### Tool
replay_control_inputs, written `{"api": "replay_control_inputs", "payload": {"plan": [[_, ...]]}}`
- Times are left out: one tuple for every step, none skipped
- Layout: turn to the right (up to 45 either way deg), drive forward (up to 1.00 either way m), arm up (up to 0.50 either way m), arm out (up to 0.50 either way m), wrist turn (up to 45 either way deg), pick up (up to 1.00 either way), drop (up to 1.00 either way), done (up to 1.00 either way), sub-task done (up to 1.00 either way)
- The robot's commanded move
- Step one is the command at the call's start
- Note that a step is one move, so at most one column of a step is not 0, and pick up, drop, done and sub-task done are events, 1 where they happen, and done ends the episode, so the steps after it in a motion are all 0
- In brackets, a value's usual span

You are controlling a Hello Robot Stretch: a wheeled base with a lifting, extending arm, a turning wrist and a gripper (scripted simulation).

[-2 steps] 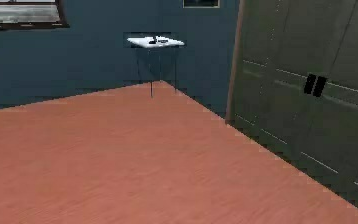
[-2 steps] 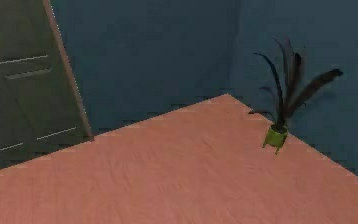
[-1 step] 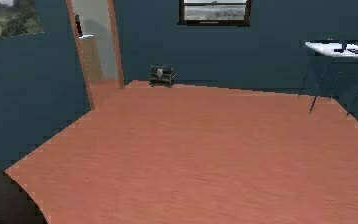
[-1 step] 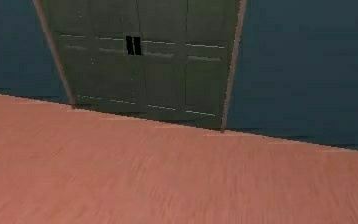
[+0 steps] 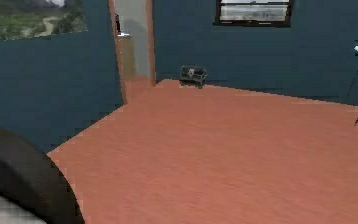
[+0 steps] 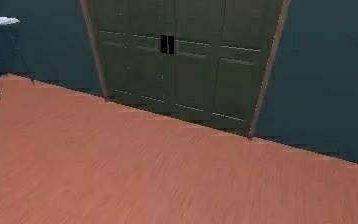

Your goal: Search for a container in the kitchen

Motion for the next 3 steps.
{"api": "replay_control_inputs", "payload": {"plan": [[0.0, 0.80, 0.00, 0.00, 0.0, 0.00, 0.00, 0.00, 0.00], [-3.0, 0.00, 0.00, 0.00, 0.0, 0.00, 0.00, 0.00, 0.00], [0.0, 1.00, 0.00, 0.00, 0.0, 0.00, 0.00, 0.00, 0.00]]}}
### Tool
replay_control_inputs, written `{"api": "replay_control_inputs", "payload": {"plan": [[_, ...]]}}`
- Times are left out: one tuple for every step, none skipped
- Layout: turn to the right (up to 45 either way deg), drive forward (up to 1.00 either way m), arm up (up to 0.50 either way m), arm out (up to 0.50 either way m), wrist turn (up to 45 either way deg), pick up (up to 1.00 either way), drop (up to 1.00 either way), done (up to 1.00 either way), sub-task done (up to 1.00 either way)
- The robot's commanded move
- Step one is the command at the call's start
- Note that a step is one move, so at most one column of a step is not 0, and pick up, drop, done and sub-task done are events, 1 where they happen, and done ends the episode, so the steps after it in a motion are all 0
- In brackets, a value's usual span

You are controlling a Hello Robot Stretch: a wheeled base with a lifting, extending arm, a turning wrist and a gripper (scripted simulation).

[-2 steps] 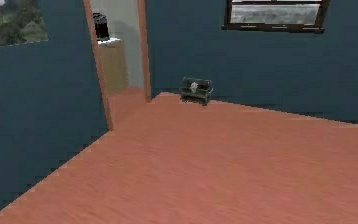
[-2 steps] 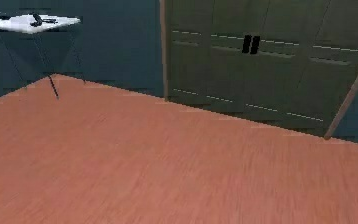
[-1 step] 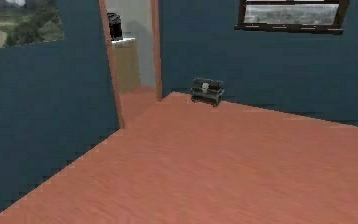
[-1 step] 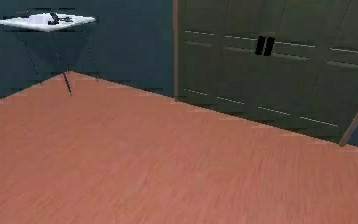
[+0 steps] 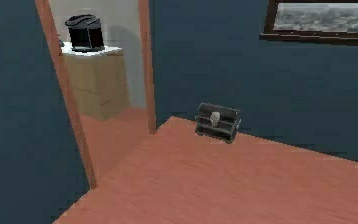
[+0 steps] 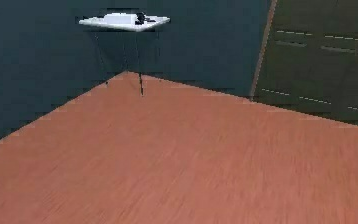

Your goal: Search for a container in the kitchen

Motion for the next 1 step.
{"api": "replay_control_inputs", "payload": {"plan": [[-3.0, 0.00, 0.00, 0.00, 0.0, 0.00, 0.00, 0.00, 0.00]]}}
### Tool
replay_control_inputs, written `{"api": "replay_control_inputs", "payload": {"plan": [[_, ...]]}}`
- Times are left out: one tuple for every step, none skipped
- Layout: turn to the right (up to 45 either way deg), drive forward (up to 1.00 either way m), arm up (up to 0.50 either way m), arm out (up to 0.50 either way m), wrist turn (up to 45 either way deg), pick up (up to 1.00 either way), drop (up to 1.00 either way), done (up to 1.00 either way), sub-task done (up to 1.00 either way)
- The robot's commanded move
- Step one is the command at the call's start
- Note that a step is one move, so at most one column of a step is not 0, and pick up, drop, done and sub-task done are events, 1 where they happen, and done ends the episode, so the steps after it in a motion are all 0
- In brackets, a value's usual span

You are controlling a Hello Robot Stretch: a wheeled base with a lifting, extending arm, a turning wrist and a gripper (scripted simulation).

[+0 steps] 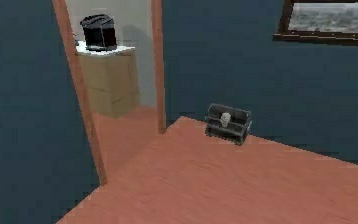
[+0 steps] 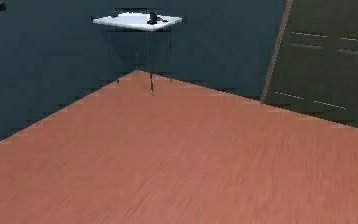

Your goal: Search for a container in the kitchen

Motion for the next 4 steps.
{"api": "replay_control_inputs", "payload": {"plan": [[0.0, 1.00, 0.00, 0.00, 0.0, 0.00, 0.00, 0.00, 0.00], [0.0, 0.40, 0.00, 0.00, 0.0, 0.00, 0.00, 0.00, 0.00], [-45.0, 0.00, 0.00, 0.00, 0.0, 0.00, 0.00, 0.00, 0.00], [-12.0, 0.00, 0.00, 0.00, 0.0, 0.00, 0.00, 0.00, 0.00]]}}
